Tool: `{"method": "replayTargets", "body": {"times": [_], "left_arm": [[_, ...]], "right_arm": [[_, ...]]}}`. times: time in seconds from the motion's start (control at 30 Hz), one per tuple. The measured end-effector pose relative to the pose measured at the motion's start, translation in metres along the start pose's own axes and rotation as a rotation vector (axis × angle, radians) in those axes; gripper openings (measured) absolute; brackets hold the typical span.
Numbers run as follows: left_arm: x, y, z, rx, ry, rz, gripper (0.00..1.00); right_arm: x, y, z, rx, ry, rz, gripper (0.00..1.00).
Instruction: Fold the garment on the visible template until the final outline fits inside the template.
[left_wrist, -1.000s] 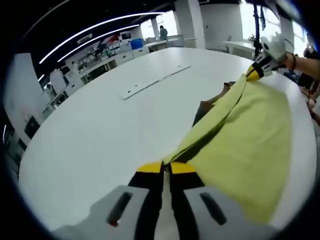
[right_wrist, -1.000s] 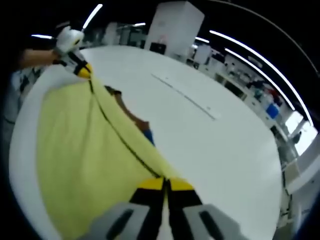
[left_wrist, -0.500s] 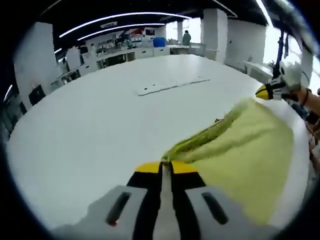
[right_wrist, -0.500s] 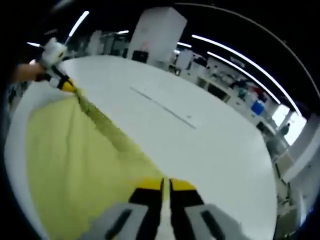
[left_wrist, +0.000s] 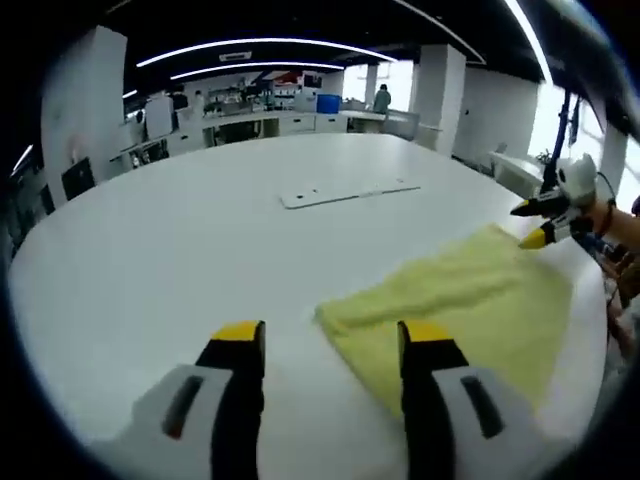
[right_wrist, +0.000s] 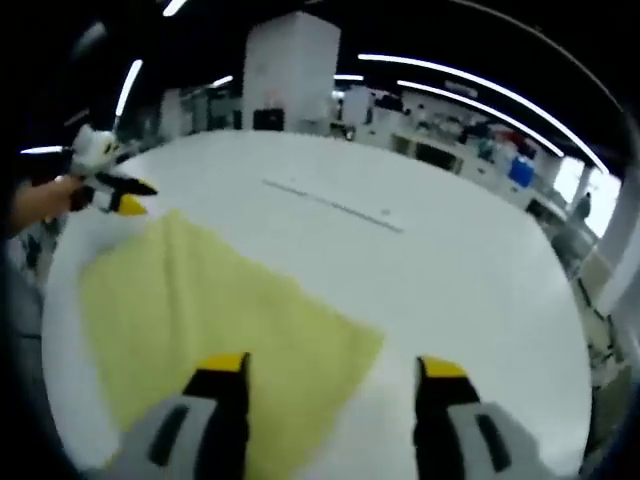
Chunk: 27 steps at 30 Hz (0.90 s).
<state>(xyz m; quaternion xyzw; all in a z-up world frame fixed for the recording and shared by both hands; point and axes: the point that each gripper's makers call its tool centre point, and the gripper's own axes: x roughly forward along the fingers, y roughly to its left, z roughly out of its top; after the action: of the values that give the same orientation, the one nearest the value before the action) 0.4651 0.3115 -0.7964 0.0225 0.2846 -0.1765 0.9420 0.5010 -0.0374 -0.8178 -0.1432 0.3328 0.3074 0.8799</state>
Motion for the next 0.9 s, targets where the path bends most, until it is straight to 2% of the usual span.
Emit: {"method": "replayTargets", "body": {"times": [0.13, 0.23, 0.4, 0.63, 0.77, 0.9], "left_arm": [[-0.012, -0.008, -0.002, -0.001, -0.019, -0.015, 0.63], [-0.021, -0.011, -0.003, -0.001, -0.037, -0.03, 0.71], [-0.036, -0.015, -0.007, 0.011, -0.041, -0.044, 0.77], [-0.057, -0.034, -0.02, 0.026, -0.055, -0.085, 0.81], [-0.071, -0.046, -0.027, 0.056, -0.071, -0.111, 0.81], [-0.082, -0.053, -0.038, 0.059, -0.06, -0.125, 0.77]], "right_arm": [[-0.013, 0.014, -0.005, 0.051, -0.003, 0.043, 0.75], [-0.024, 0.026, -0.009, 0.056, -0.006, 0.064, 0.8], [-0.042, 0.042, -0.016, 0.056, -0.009, 0.106, 0.87], [-0.063, 0.053, -0.029, 0.093, -0.011, 0.128, 0.87], [-0.072, 0.057, -0.042, 0.096, 0.003, 0.124, 0.85], [-0.084, 0.064, -0.056, 0.09, 0.021, 0.132, 0.84]]}}
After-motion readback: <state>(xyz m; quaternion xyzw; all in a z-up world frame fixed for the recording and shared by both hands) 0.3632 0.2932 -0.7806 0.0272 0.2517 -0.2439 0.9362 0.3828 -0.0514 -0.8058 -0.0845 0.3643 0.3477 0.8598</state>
